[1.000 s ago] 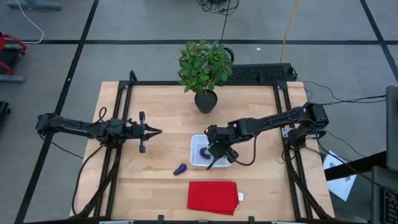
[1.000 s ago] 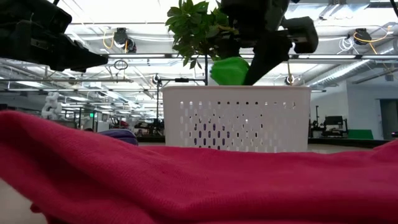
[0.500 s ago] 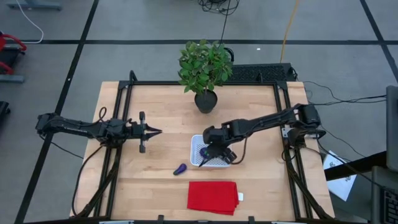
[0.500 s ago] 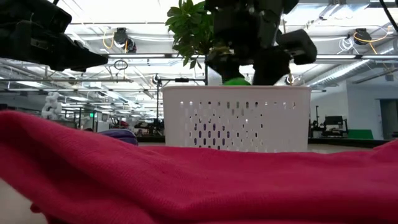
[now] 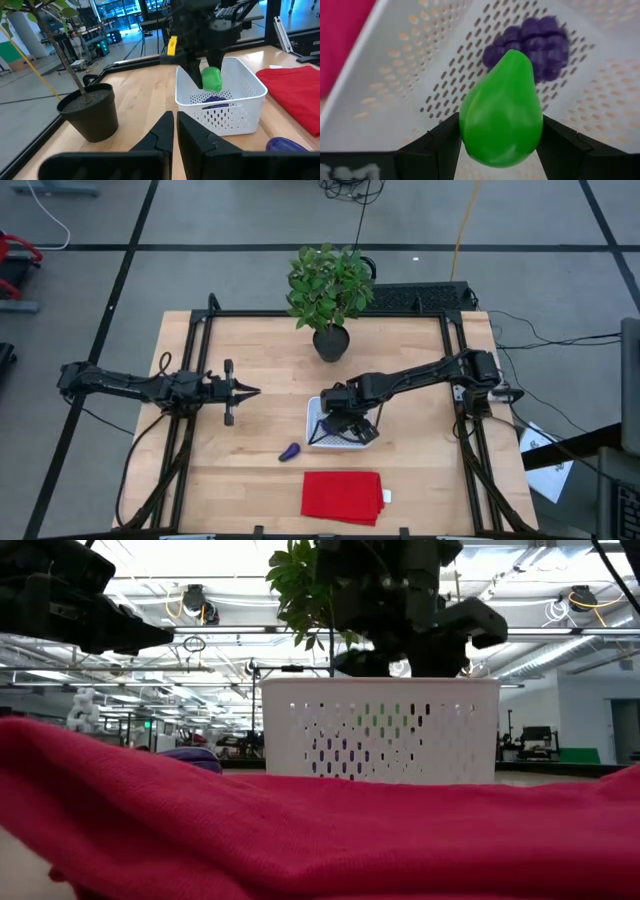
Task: Pick and placing Produce into tupperware
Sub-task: Put the green pear into the white bin
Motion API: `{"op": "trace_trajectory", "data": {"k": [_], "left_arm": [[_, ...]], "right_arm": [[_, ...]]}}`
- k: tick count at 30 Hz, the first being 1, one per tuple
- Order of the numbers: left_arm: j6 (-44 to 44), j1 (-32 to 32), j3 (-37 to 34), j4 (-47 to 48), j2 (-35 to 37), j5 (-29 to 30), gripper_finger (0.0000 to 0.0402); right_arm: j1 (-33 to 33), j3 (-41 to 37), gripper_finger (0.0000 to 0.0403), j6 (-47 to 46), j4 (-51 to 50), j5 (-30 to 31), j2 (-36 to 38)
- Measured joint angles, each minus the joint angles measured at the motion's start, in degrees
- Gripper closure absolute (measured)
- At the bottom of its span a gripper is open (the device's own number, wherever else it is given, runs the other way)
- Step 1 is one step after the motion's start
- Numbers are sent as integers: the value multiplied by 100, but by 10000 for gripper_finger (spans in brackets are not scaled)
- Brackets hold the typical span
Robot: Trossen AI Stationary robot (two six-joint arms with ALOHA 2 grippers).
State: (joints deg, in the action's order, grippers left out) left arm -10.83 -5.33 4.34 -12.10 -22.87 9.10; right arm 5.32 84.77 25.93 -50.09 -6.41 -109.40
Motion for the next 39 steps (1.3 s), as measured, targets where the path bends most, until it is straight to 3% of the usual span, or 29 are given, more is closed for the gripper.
{"op": "trace_trajectory", "data": {"k": [14,20,32,39], "left_arm": [[16,-1,0,-2,1,-2,376],[15,0,0,0,2,-2,376],[14,-1,0,0,1,-2,376],[13,-2,0,2,0,-2,376]], "right_arm": [[-50,-9,192,-123,-8,-310,-311],[-120,-9,192,-318,13,-740,-307],[-141,-9,192,-419,20,-704,-307],[3,-15,192,-499,153,-261,-307]]}}
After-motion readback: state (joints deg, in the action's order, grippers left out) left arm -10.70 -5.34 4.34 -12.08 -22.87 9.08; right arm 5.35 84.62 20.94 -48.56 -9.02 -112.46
